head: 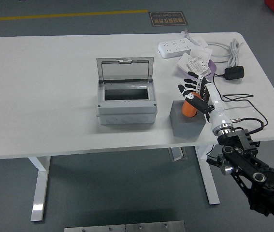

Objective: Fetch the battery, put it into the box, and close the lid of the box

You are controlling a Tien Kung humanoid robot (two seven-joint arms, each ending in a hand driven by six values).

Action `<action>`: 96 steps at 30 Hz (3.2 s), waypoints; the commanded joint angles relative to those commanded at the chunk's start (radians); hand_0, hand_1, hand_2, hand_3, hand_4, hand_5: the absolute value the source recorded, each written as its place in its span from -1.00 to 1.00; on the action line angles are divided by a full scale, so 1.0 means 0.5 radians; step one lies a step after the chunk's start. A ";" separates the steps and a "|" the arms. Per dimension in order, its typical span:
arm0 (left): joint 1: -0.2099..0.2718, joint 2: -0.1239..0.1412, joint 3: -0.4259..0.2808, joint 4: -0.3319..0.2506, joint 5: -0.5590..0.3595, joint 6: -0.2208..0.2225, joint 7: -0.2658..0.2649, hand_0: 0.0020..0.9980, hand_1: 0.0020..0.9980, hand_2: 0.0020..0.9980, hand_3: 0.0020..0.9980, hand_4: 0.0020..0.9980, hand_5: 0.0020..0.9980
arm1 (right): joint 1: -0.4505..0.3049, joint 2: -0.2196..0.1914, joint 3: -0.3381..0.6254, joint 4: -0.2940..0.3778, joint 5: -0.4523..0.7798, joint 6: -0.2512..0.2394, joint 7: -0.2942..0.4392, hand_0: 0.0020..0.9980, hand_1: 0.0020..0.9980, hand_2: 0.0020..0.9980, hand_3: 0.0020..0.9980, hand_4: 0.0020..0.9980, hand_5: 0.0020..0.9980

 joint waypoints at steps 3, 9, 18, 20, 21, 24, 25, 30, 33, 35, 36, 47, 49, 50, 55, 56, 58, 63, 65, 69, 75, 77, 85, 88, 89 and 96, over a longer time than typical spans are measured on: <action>0.001 -0.001 0.004 0.000 -0.002 0.001 -0.004 0.15 0.17 0.01 0.11 0.05 -1.00 | -0.005 0.001 -0.013 -0.007 0.001 -0.001 0.002 0.41 0.43 0.41 0.66 0.62 -0.30; 0.000 -0.001 0.009 0.000 -0.004 0.003 -0.010 0.15 0.17 0.01 0.11 0.05 -1.00 | -0.013 0.011 -0.049 -0.019 0.003 0.001 0.004 0.39 0.42 0.37 0.60 0.62 -0.30; -0.001 -0.005 0.043 0.000 -0.032 0.007 -0.034 0.15 0.17 0.01 0.11 0.05 -1.00 | -0.017 0.004 -0.065 -0.054 0.002 0.010 0.007 0.38 0.41 0.36 0.55 0.62 -0.29; -0.001 -0.005 0.045 0.000 -0.033 0.008 -0.037 0.15 0.17 0.01 0.11 0.05 -1.00 | -0.019 0.002 -0.066 -0.061 0.002 0.011 0.006 0.36 0.41 0.37 0.53 0.62 -0.29; -0.002 -0.006 0.048 0.000 -0.037 0.008 -0.040 0.15 0.17 0.01 0.11 0.05 -1.00 | -0.021 0.001 -0.067 -0.065 0.002 0.011 0.006 0.36 0.41 0.37 0.53 0.62 -0.29; -0.001 -0.007 0.053 0.000 -0.043 0.009 -0.046 0.15 0.17 0.01 0.11 0.05 -1.00 | -0.027 -0.002 -0.071 -0.077 0.005 0.013 0.006 0.36 0.41 0.37 0.53 0.62 -0.29; -0.001 -0.007 0.055 0.000 -0.045 0.010 -0.047 0.15 0.17 0.01 0.11 0.05 -1.00 | -0.029 -0.003 -0.073 -0.080 0.006 0.013 0.005 0.34 0.41 0.40 0.55 0.62 -0.31; 0.000 -0.010 0.055 0.000 -0.046 0.011 -0.053 0.15 0.17 0.01 0.11 0.05 -1.00 | -0.038 -0.004 -0.079 -0.091 0.013 0.018 0.001 0.34 0.41 0.40 0.55 0.62 -0.31; 0.000 -0.011 0.054 0.000 -0.044 0.010 -0.057 0.15 0.17 0.01 0.11 0.05 -1.00 | -0.040 -0.005 -0.081 -0.091 0.019 0.018 0.000 0.32 0.41 0.40 0.57 0.60 -0.35; -0.001 -0.012 0.050 0.000 -0.039 0.010 -0.061 0.15 0.17 0.01 0.11 0.05 -1.00 | -0.041 -0.004 -0.081 -0.089 0.022 0.016 -0.001 0.32 0.41 0.40 0.57 0.60 -0.35; -0.001 -0.012 0.050 0.000 -0.037 0.010 -0.062 0.15 0.17 0.01 0.11 0.05 -1.00 | -0.041 -0.004 -0.081 -0.089 0.023 0.015 -0.002 0.32 0.41 0.40 0.57 0.60 -0.35; 0.000 -0.012 0.043 0.000 -0.031 0.018 -0.084 0.15 0.17 0.01 0.11 0.05 -1.00 | -0.047 -0.005 -0.107 -0.095 0.023 -0.018 -0.007 0.32 0.40 0.36 0.54 0.56 -0.40; 0.001 -0.012 0.039 0.000 -0.026 0.021 -0.089 0.15 0.17 0.01 0.11 0.05 -1.00 | -0.048 -0.006 -0.115 -0.096 0.021 -0.025 -0.013 0.17 0.18 0.08 0.25 0.22 -0.64; 0.001 -0.012 0.037 0.000 -0.026 0.022 -0.091 0.15 0.17 0.01 0.11 0.05 -1.00 | -0.048 -0.006 -0.118 -0.096 0.020 -0.029 -0.016 0.17 0.18 0.08 0.25 0.22 -0.64; 0.001 -0.011 0.029 0.000 -0.020 0.029 -0.101 0.15 0.17 0.01 0.11 0.05 -1.00 | -0.052 -0.005 -0.129 -0.092 0.017 -0.043 -0.032 -0.05 -0.21 -0.17 -0.05 -0.30 -0.94; 0.001 -0.011 0.027 0.000 -0.019 0.030 -0.102 0.15 0.17 0.01 0.11 0.05 -1.00 | -0.054 -0.005 -0.130 -0.090 0.017 -0.045 -0.035 -0.05 -0.21 -0.17 -0.05 -0.30 -0.94; 0.001 -0.011 0.022 0.000 -0.017 0.032 -0.106 0.15 0.17 0.01 0.11 0.05 -1.00 | -0.054 -0.005 -0.131 -0.087 0.021 -0.050 -0.040 -0.05 -0.21 -0.17 -0.05 -0.30 -0.94; 0.002 -0.010 0.016 0.000 -0.016 0.038 -0.116 0.15 0.17 0.01 0.11 0.05 -1.00 | -0.057 -0.006 -0.130 -0.078 0.023 -0.057 -0.057 -0.17 -0.34 -0.29 -0.16 -0.64 -1.00; 0.002 -0.010 0.016 0.000 -0.015 0.040 -0.119 0.15 0.17 0.01 0.11 0.05 -1.00 | -0.057 -0.007 -0.131 -0.073 0.023 -0.063 -0.061 -0.17 -0.34 -0.29 -0.16 -0.64 -1.00; 0.003 -0.007 0.019 0.000 -0.016 0.049 -0.128 0.15 0.17 0.01 0.11 0.05 -1.00 | -0.053 -0.010 -0.131 -0.060 0.023 -0.066 -0.072 -0.22 -0.45 -0.41 -0.42 -1.00 -1.00; -0.001 -0.004 0.025 0.000 -0.013 0.068 -0.148 0.15 0.17 0.01 0.11 0.05 -1.00 | -0.035 -0.025 -0.133 -0.022 0.004 -0.069 -0.092 -0.30 -0.50 -0.44 -0.50 -1.00 -1.00; -0.002 -0.003 0.028 0.000 -0.010 0.071 -0.153 0.15 0.17 0.01 0.11 0.05 -1.00 | -0.027 -0.036 -0.127 0.001 -0.010 -0.071 -0.099 -0.30 -0.50 -0.44 -0.50 -1.00 -1.00; -0.002 -0.004 0.027 0.000 0.017 0.073 -0.151 0.15 0.17 0.01 0.11 0.05 -1.00 | 0.028 -0.089 -0.084 0.101 -0.056 -0.063 -0.115 -0.25 -0.47 -0.42 -0.52 -1.00 -1.00; -0.003 -0.004 0.021 0.000 0.030 0.076 -0.151 0.15 0.17 0.01 0.11 0.05 -1.00 | 0.042 -0.100 -0.069 0.124 -0.060 -0.062 -0.118 -0.25 -0.47 -0.42 -0.52 -1.00 -1.00; -0.004 -0.004 0.021 0.000 0.032 0.076 -0.151 0.15 0.17 0.01 0.11 0.05 -1.00 | 0.044 -0.102 -0.064 0.133 -0.062 -0.063 -0.119 -0.25 -0.47 -0.42 -0.52 -1.00 -1.00; -0.002 -0.006 0.010 0.000 0.044 0.076 -0.146 0.15 0.17 0.01 0.11 0.05 -1.00 | 0.045 -0.118 -0.078 0.222 -0.117 -0.057 -0.149 -0.23 -0.46 -0.41 -0.52 -1.00 -1.00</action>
